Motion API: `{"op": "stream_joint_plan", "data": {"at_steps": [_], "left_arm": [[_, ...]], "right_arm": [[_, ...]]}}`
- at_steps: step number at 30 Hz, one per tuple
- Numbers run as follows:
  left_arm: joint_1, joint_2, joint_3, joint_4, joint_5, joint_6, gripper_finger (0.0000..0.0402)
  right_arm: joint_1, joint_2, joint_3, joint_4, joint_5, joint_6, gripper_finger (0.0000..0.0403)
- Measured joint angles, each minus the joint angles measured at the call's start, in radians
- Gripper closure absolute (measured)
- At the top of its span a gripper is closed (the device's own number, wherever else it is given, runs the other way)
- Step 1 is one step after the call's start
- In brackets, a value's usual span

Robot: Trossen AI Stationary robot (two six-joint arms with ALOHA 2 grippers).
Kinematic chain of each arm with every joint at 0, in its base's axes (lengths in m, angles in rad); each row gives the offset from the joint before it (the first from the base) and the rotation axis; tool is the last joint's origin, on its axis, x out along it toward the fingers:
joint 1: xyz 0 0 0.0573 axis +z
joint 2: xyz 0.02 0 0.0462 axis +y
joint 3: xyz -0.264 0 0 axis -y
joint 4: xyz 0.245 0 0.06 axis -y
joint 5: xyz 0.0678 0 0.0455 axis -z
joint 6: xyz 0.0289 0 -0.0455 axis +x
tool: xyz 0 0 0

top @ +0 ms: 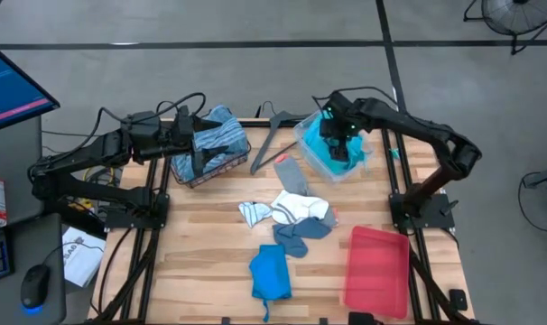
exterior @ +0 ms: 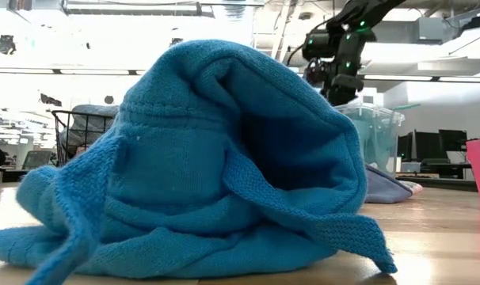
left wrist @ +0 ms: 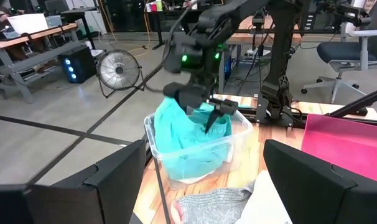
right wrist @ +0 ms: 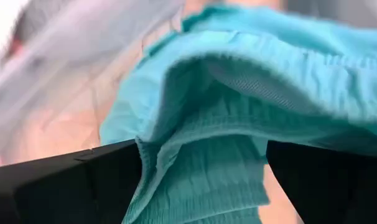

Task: Pick & Place Cloths
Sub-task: Put the light blue shorts into the transparent bin

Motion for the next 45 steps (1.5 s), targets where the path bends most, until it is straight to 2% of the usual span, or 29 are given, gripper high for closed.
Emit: {"op": "stream_joint_plan", "data": {"at_steps": [8, 18, 21, 27, 33, 36, 41, 43, 45], "left_arm": [[0.0, 0.0, 0.0, -0.002, 0.0, 0.0, 0.0092], [0.0, 0.0, 0.0, -0.004, 0.0, 0.0, 0.0092], [0.0, 0.0, 0.0, -0.004, 0.0, -0.001, 0.0092], [0.0, 0.0, 0.0, -0.003, 0.0, -0.001, 0.0092], [0.0, 0.0, 0.0, -0.003, 0.0, -0.001, 0.0092], [0.0, 0.0, 0.0, -0.003, 0.0, -0.001, 0.0092], [0.0, 0.0, 0.0, -0.003, 0.0, -0.001, 0.0092], [0.0, 0.0, 0.0, -0.003, 0.0, -0.001, 0.0092], [0.0, 0.0, 0.0, -0.003, 0.0, -0.001, 0.0092]], "right_arm": [[0.001, -0.103, 0.002, -0.002, -0.021, 0.042, 0.0073], [0.008, -0.107, 0.003, -0.285, -0.033, 0.137, 0.0069], [0.007, -0.1, 0.022, -0.345, -0.111, 0.174, 0.0072], [-0.035, -0.102, 0.102, -0.394, -0.394, 0.297, 0.0074], [-0.067, -0.102, 0.116, -0.493, -0.53, 0.398, 0.0075], [-0.069, -0.104, 0.116, -0.537, -0.661, 0.407, 0.0075], [-0.055, -0.133, 0.116, -0.498, -0.881, 0.426, 0.0075], [-0.048, -0.154, 0.116, -0.447, -0.915, 0.434, 0.0075], [-0.038, -0.181, 0.116, -0.372, -0.905, 0.444, 0.0075]]}}
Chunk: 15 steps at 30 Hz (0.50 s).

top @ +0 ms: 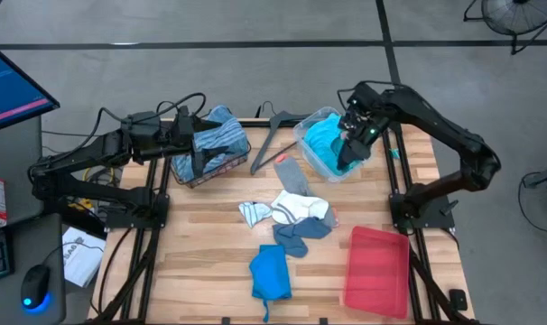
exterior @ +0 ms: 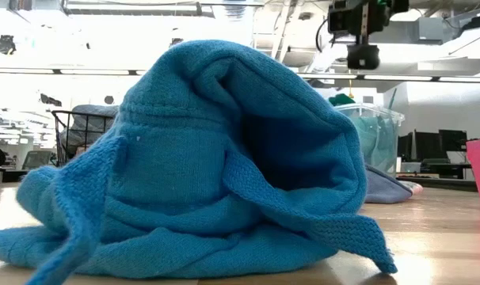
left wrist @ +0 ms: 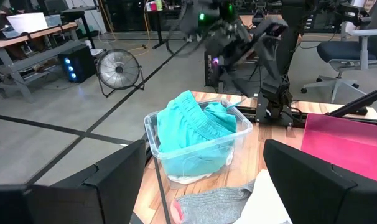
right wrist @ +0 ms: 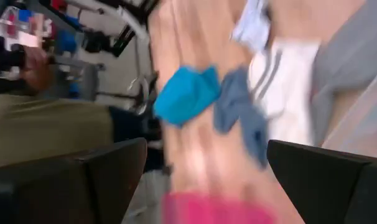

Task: Pick & Place Cloths
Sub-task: Put the light blue shorts into the transparent bin

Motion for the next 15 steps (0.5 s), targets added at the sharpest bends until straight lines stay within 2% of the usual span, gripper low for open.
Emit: {"op": "stream_joint_plan", "data": {"at_steps": [3, 6, 9, 12, 15], "left_arm": [[0.0, 0.0, 0.0, 0.0, 0.0, 0.0, 0.0092], [0.0, 0.0, 0.0, 0.0, 0.0, 0.0, 0.0092], [0.0, 0.0, 0.0, 0.001, 0.0, 0.0, 0.0092], [0.0, 0.0, 0.0, 0.0, 0.0, -0.003, 0.0092], [0.0, 0.0, 0.0, 0.0, 0.0, -0.007, 0.0092]], "right_arm": [[0.011, -0.038, 0.0, 0.134, 0.134, 0.007, 0.0075], [0.032, -0.067, 0.0, 0.294, 0.421, 0.027, 0.0084], [0.049, -0.077, 0.001, 0.448, 0.709, 0.051, 0.0109], [0.052, -0.056, 0.001, 0.517, 0.819, 0.087, 0.0156], [0.059, -0.01, -0.001, 0.5, 0.912, 0.121, 0.023]]}}
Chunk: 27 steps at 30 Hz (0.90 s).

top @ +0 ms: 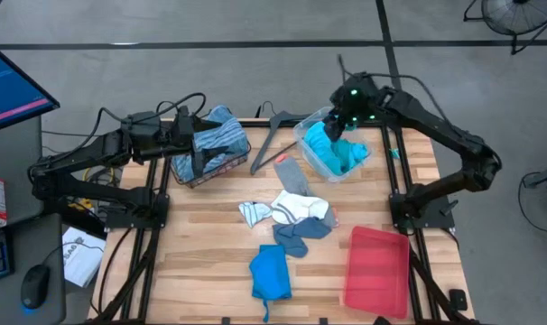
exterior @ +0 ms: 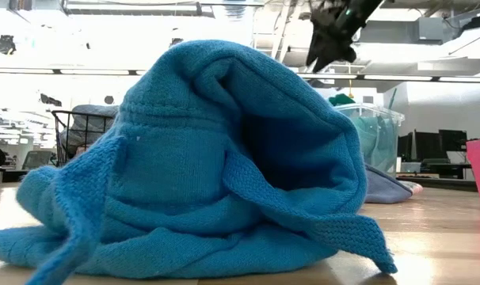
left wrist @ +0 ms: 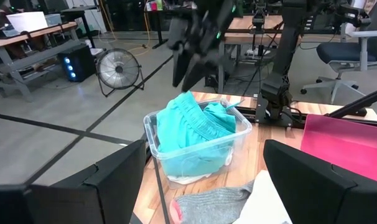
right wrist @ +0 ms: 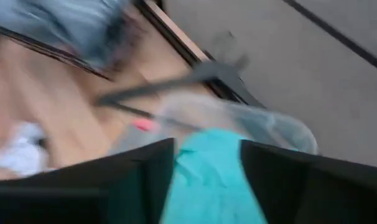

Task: Pick & Place Cloths
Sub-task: Put the light blue shorts into the transparent bin

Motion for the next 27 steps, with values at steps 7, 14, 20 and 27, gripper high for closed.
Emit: {"op": "stream_joint_plan", "data": {"at_steps": [7, 14, 20, 27], "left_arm": [[0.0, 0.0, 0.0, -0.001, 0.0, -0.003, 0.0092], [0.0, 0.0, 0.0, -0.001, 0.0, -0.001, 0.0092], [0.0, 0.0, 0.0, -0.001, 0.0, 0.0, 0.0092], [0.0, 0.0, 0.0, -0.001, 0.0, -0.006, 0.0092]], "right_arm": [[0.031, 0.119, -0.106, -0.042, 0.084, 0.038, 0.0389], [0.031, 0.208, -0.237, -0.008, 0.114, 0.116, 0.0396], [0.03, 0.29, -0.252, 0.015, 0.091, 0.233, 0.0398], [0.014, 0.31, -0.237, -0.001, 0.092, 0.279, 0.04]]}}
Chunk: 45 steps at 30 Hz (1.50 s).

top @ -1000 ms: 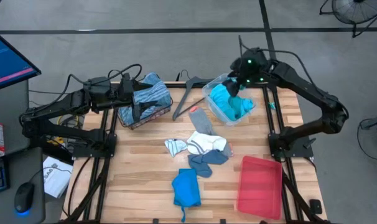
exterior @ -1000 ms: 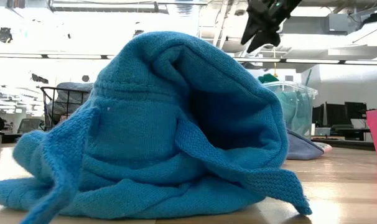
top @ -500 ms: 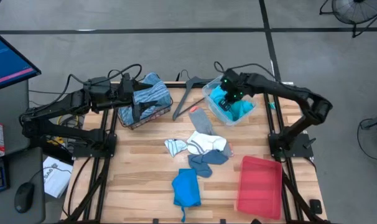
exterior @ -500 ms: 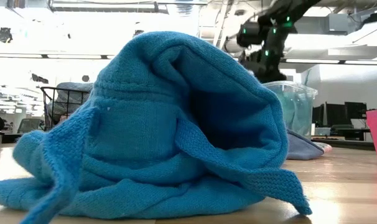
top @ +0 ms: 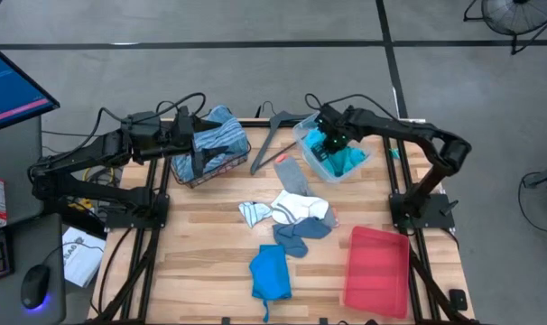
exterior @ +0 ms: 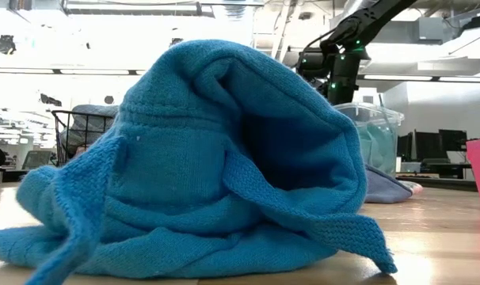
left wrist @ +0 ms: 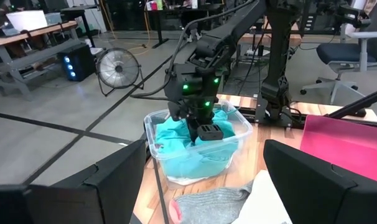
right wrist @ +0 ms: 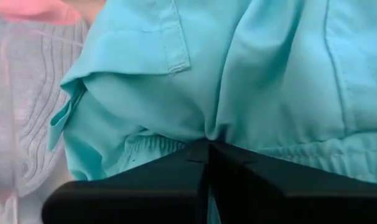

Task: Pick & Place Cloths
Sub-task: Put the light blue shorts into the transparent bin

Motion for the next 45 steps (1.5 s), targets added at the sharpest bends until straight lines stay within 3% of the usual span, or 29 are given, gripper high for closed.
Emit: {"op": "stream_joint_plan", "data": {"at_steps": [3, 8, 11, 16, 25, 32, 37, 42, 45], "left_arm": [[0.0, 0.0, 0.0, 0.0, -0.003, -0.035, 0.0092], [0.0, 0.0, 0.0, 0.001, -0.012, -0.042, 0.0092], [0.0, 0.0, 0.0, 0.003, -0.032, -0.043, 0.0092], [0.0, 0.0, 0.0, 0.008, -0.059, -0.043, 0.0092], [0.0, 0.0, 0.0, 0.008, -0.061, -0.077, 0.0092], [0.0, 0.0, 0.0, 0.008, -0.061, -0.065, 0.0092], [0.0, 0.0, 0.0, 0.011, -0.061, -0.062, 0.0092], [0.0, 0.0, 0.0, 0.017, -0.061, -0.062, 0.0092], [0.0, 0.0, 0.0, 0.018, -0.061, -0.062, 0.0092]], "right_arm": [[-0.012, -0.031, 0.037, -0.07, -0.006, 0.086, 0.0401], [-0.008, -0.138, 0.086, -0.147, -0.018, 0.36, 0.0402], [0.016, -0.145, 0.082, -0.148, -0.019, 0.518, 0.0402], [0.046, -0.115, 0.084, -0.16, -0.012, 0.632, 0.0402], [0.138, -0.121, 0.087, 0.05, 0.121, 1.024, 0.0402], [0.143, -0.203, 0.085, 0.024, 0.183, 0.999, 0.0402], [0.168, -0.326, 0.081, 0.122, 0.455, 1.002, 0.0403], [0.17, -0.401, -0.048, 0.362, 0.426, 1.017, 0.0403], [0.186, -0.421, -0.186, 0.532, 0.405, 1.108, 0.0403]]}}
